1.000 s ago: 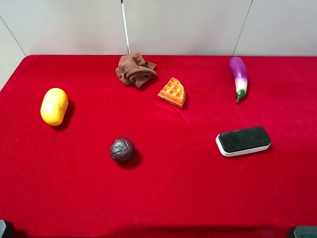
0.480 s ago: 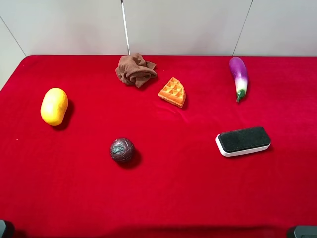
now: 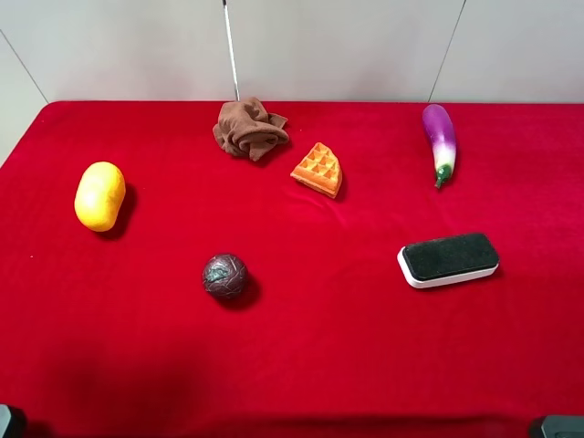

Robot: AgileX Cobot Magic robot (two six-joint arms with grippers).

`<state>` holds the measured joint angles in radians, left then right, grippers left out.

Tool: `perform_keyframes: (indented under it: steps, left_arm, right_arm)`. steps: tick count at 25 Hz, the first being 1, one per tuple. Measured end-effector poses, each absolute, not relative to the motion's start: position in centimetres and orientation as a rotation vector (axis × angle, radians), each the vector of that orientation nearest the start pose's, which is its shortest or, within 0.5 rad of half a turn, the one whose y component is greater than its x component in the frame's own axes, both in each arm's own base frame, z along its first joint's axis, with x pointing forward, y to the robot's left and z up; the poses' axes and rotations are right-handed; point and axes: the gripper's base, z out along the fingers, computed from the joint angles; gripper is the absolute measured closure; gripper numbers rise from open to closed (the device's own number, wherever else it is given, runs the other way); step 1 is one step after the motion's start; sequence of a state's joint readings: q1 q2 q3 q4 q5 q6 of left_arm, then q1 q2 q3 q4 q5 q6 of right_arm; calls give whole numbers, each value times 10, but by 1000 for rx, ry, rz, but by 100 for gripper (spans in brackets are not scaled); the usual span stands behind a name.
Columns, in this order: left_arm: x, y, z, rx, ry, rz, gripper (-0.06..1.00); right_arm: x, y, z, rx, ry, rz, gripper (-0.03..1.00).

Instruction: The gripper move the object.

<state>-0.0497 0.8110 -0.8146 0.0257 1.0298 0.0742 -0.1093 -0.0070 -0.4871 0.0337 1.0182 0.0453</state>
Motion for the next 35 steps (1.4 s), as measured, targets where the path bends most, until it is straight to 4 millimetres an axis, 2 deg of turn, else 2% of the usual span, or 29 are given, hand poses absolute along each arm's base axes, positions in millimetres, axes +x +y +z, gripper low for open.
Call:
perform_keyframes:
  steps: [11,19,25,35]
  left_arm:
    - [217,-9,318,175,2639,41,3]
    - [274,-12,289,186,2757,40,3]
    - [301,-13,255,193,2817,38,3]
    - [329,-15,206,192,2868,24,3]
  right_arm:
    - [-2,3,277,154,2001,-1,27]
    - [-2,3,277,154,2001,-1,27]
    - [-2,3,277,154,2001,-1,27]
    - [-2,3,277,154,2001,-1,27]
